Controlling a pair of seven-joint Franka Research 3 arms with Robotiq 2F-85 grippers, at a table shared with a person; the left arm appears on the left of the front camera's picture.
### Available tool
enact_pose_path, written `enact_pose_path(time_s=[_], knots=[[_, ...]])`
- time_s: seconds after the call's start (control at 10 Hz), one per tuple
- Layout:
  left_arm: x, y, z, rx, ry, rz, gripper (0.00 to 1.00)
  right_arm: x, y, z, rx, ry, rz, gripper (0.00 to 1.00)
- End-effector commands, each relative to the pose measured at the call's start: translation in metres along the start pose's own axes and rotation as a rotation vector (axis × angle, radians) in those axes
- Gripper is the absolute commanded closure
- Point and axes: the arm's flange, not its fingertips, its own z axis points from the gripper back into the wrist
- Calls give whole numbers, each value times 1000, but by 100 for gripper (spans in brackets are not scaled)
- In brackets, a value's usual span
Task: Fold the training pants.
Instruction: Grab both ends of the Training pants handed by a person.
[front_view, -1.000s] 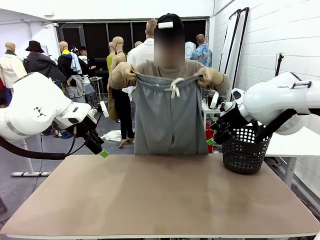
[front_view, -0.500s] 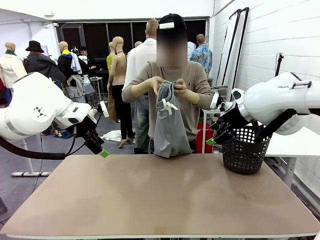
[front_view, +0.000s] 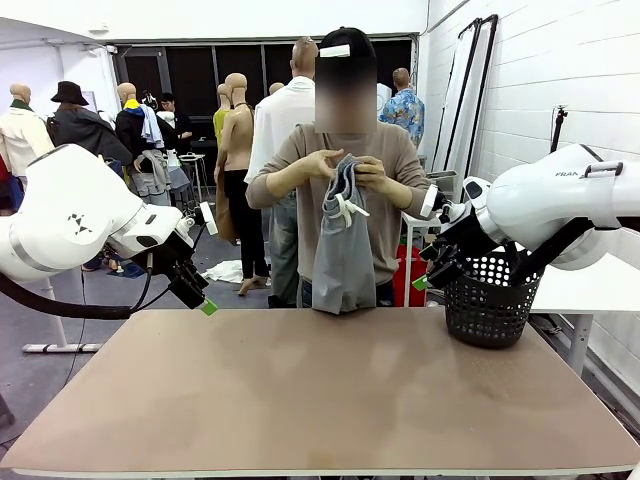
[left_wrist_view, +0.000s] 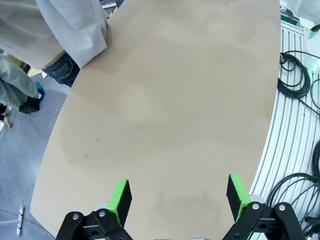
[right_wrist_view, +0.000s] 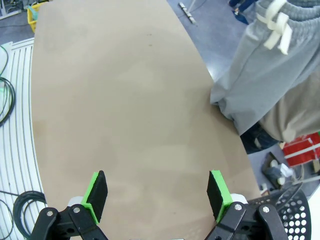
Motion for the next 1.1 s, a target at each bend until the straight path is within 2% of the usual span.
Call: enact_pose_path(time_s=[0.0,1.0], knots=[[-2,1,-1,-11,-4,-1,0,-1,-1,-2,18,-18,-7,0],[-2,1,-1,-11,-4,-1,0,-1,-1,-2,18,-18,-7,0]])
